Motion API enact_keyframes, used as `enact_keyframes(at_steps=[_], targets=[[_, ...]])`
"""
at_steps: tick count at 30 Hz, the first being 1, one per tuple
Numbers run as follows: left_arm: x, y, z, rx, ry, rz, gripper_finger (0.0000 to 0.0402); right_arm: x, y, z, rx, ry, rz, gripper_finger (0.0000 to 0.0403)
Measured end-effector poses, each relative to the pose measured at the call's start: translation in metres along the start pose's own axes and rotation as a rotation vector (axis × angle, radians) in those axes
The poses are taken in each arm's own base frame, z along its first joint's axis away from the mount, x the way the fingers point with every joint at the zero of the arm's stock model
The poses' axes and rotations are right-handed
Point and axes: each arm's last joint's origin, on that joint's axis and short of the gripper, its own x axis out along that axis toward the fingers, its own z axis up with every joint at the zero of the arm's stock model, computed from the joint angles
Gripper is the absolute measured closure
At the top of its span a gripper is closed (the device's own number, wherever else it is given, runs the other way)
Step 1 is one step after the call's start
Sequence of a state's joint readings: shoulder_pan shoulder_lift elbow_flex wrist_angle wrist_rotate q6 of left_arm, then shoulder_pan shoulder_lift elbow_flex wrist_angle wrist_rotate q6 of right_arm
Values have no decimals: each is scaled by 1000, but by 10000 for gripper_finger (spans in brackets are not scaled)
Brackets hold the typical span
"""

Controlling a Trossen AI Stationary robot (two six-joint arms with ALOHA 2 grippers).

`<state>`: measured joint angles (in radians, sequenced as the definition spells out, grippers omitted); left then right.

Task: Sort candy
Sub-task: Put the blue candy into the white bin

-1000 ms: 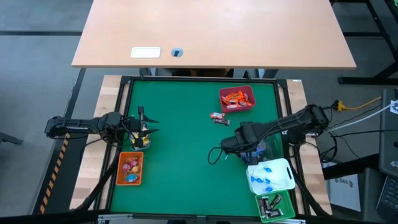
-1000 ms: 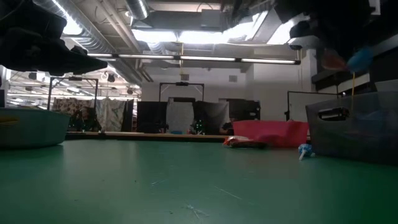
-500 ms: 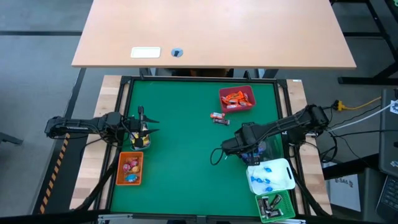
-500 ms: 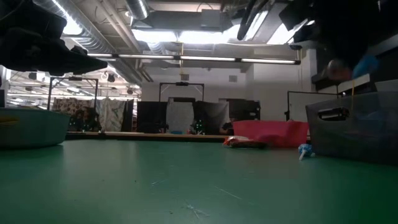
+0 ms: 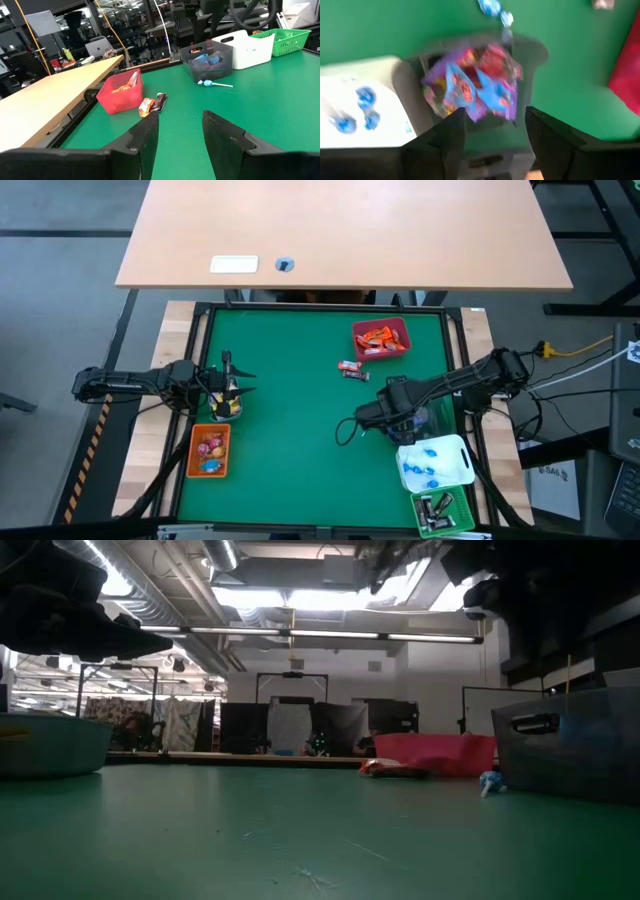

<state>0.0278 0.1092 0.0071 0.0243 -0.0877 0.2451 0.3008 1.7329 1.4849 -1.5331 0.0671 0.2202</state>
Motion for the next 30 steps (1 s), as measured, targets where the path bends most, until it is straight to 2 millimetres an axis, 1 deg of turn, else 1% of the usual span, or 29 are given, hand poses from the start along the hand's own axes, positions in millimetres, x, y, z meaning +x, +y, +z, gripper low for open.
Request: enact_keyframes(at_steps=[4, 8, 11, 14, 16, 19, 26, 30], targets=[[0, 0, 0, 0, -1, 0, 260, -1, 4, 12, -8, -125, 60, 199], [0, 0, 0, 0, 0, 1, 260, -6, 9, 32, -23, -332, 130, 203], [0, 0, 0, 0, 0, 0, 260, -11, 11, 43, -104, -465, 138, 205], [0, 0, 0, 0, 0, 0, 260, -11, 13, 51, -226, -526, 113, 205], [0, 0, 0, 0, -1, 0, 260, -7, 14, 55, -287, -521, 93, 205], [0, 0, 0, 0, 0, 0, 260, 6, 15, 63, -337, -474, 69, 205], [0, 0, 0, 0, -1, 0, 260, 44, 18, 86, -391, -346, 44, 205], [0, 0, 0, 0, 0, 0, 260, 63, 18, 93, -442, -272, 29, 205]])
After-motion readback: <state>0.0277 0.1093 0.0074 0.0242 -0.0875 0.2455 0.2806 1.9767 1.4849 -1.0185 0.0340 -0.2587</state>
